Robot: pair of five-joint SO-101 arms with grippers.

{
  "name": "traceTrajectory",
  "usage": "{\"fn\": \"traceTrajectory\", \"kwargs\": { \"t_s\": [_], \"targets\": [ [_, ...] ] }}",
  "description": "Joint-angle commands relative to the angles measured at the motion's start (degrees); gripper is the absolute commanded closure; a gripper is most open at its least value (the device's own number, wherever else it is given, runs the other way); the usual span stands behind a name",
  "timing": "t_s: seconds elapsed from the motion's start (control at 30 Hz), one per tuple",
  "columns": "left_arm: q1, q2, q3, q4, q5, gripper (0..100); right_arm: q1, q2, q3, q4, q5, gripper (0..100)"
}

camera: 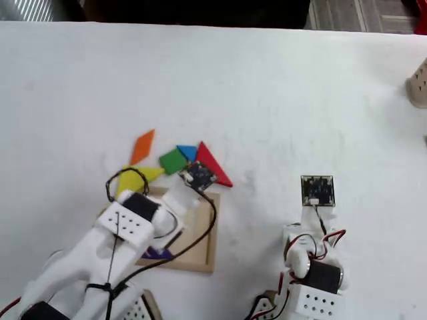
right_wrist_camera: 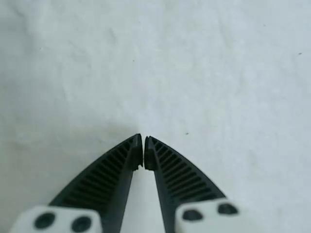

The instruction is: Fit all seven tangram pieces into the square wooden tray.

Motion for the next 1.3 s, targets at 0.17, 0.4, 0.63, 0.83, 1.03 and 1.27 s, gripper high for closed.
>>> {"fn": "traceTrajectory", "kwargs": {
  "t_s": [0.17, 0.4, 0.63, 0.83, 1.03, 1.27],
  "targets": [
    [3.03, 11.03, -1.76, -8.18, 7.82, 98, 0.48, -0.22, 0.18, -0.92, 0.53, 98.1],
    [-6.02, 13.32, -4.66, -1.41, -0.18, 98, 0.57, -0.22, 0.18, -0.92, 0.53, 98.1],
    [-13.05, 13.41, -5.71, 0.35, -8.26, 98, 0.57, -0.22, 0.18, -1.01, 0.53, 98.1],
    [-12.97, 13.41, -6.15, 0.35, -8.53, 98, 0.57, -0.22, 0.18, -1.01, 0.53, 98.1],
    [-12.97, 13.32, -8.18, -0.09, -6.15, 98, 0.48, -0.22, 0.18, -1.1, 0.53, 98.1],
    [-13.32, 13.23, -8.44, -1.32, -7.56, 98, 0.48, -0.22, 0.18, -1.1, 0.35, 98.1]
  ]
}}
